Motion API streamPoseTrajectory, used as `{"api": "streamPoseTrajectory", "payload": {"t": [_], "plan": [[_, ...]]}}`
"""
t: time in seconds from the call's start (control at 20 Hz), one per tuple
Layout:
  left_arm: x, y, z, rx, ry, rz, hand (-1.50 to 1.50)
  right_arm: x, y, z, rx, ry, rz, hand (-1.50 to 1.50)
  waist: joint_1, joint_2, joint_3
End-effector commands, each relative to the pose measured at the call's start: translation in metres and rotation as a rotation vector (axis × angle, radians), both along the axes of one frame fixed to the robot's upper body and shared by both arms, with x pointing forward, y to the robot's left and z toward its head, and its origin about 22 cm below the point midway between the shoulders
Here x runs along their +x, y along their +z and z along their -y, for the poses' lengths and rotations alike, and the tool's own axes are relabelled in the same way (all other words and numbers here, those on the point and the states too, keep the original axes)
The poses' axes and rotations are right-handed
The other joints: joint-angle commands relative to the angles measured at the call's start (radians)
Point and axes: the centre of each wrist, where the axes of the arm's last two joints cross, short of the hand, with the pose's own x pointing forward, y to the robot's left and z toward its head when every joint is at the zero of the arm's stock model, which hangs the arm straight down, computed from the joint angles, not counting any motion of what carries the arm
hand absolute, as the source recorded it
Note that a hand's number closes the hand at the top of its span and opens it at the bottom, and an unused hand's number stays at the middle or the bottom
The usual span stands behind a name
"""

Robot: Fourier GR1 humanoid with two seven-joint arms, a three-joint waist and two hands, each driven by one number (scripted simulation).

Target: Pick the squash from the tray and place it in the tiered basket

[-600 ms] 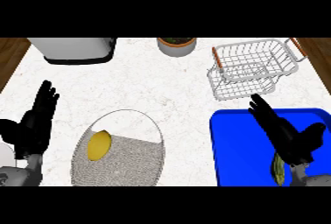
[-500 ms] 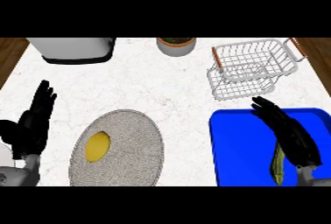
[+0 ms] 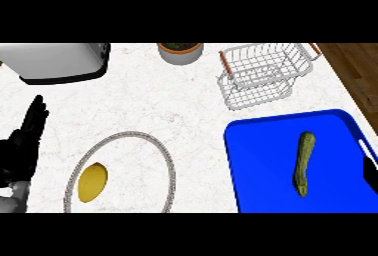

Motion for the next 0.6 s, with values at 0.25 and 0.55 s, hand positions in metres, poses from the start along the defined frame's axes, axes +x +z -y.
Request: {"api": "streamPoseTrajectory", "payload": {"t": [0.25,0.55], "plan": [[0.013,0.021,0.017,0.06,-0.1,-0.01,0.0,-0.078,0.027,-0.039,-0.092,-0.28,-0.144,-1.5,0.101,0.008,-0.006],[0.014,0.012,0.021,0.052,-0.126,-0.024,0.0,-0.104,0.066,-0.023,-0.098,0.015,-0.505,-1.5,0.129,0.019,-0.008]]}}
